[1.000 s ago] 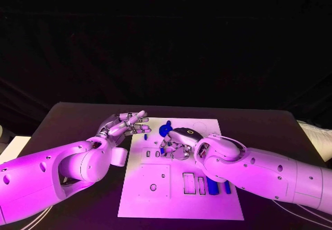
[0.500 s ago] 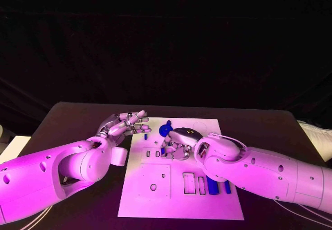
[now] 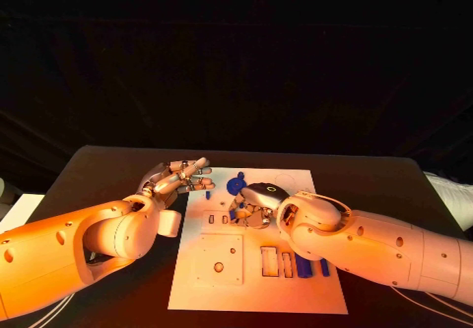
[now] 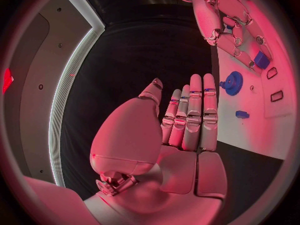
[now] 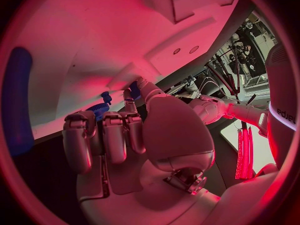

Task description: Assemble the parts on the task board

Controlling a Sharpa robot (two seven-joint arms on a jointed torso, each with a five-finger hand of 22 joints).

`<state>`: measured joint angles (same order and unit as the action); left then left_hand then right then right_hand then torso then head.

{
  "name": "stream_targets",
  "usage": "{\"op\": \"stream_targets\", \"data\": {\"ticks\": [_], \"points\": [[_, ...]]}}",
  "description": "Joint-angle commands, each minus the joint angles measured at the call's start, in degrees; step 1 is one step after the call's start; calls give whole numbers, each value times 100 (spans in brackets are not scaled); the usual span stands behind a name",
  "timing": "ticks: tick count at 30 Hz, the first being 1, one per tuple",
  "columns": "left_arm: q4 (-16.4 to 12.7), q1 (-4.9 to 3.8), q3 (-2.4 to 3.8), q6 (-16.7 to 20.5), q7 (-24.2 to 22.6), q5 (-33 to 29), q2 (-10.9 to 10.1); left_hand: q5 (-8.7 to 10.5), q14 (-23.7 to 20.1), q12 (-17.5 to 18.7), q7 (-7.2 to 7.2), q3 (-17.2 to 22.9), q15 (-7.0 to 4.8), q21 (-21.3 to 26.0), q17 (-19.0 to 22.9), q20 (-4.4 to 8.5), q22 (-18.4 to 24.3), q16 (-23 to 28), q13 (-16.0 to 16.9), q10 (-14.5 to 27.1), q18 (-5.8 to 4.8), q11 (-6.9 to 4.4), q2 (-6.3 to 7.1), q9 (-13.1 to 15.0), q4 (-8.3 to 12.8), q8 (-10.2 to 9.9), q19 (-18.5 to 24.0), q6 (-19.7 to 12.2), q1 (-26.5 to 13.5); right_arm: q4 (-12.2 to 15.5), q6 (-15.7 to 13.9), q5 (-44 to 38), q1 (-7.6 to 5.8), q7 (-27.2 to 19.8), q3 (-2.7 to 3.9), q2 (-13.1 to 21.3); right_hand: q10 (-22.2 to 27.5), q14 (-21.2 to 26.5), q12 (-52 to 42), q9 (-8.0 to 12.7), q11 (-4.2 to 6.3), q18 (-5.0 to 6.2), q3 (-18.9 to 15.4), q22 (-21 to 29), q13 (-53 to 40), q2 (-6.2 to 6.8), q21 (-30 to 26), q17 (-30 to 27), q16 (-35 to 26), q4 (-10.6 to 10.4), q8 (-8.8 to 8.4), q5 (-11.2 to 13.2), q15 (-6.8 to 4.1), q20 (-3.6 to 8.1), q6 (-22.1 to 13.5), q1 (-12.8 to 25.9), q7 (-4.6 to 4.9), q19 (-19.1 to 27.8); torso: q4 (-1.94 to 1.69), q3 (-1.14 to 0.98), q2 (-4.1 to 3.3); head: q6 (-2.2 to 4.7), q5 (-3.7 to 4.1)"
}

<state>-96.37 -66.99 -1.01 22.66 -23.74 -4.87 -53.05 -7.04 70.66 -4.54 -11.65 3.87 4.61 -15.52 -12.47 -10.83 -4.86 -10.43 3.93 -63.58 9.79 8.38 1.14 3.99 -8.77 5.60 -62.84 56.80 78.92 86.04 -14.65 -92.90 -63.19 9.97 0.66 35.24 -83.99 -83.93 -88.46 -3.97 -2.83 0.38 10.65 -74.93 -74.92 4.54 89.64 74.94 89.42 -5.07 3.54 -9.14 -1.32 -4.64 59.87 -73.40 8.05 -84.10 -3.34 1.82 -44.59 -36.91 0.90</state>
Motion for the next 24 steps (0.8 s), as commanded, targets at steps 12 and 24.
{"op": "stream_targets", "data": {"ticks": [12, 24], "points": [[-9, -3, 4, -150, -21, -7, 0, 16, 3, 21, -4, 3, 12, 32, -24, -2, 8, 29, -2, 15, 76, -10, -79, 0, 39, -25, -39, 14, -4, -23, -443, -106, 57, 223, -67, 6, -508, -565, 67, -9, -58, -36, -732, -1496, -1398, 180, 31, 1307, -24, -499, 11, 612, 60, -74, -206, 462, 20, -583, -1, -1, 2, 29, 2], [80, -2, 4, -225, 157, 210, 17, 17, 618, -71, 137, 60, -202, -220, -297, 195, -80, -192, 45, -477, 82, -188, -113, 22, 34, 19, -517, 322, -9, 369, -2065, 437, 64, -1008, -22, 337, -499, -561, 89, -16, -57, -34, -920, -1491, -1386, 125, 28, 1288, -33, -568, 7, 505, 58, -72, -221, 203, 21, -580, 7, -7, 8, 32, -29]]}}
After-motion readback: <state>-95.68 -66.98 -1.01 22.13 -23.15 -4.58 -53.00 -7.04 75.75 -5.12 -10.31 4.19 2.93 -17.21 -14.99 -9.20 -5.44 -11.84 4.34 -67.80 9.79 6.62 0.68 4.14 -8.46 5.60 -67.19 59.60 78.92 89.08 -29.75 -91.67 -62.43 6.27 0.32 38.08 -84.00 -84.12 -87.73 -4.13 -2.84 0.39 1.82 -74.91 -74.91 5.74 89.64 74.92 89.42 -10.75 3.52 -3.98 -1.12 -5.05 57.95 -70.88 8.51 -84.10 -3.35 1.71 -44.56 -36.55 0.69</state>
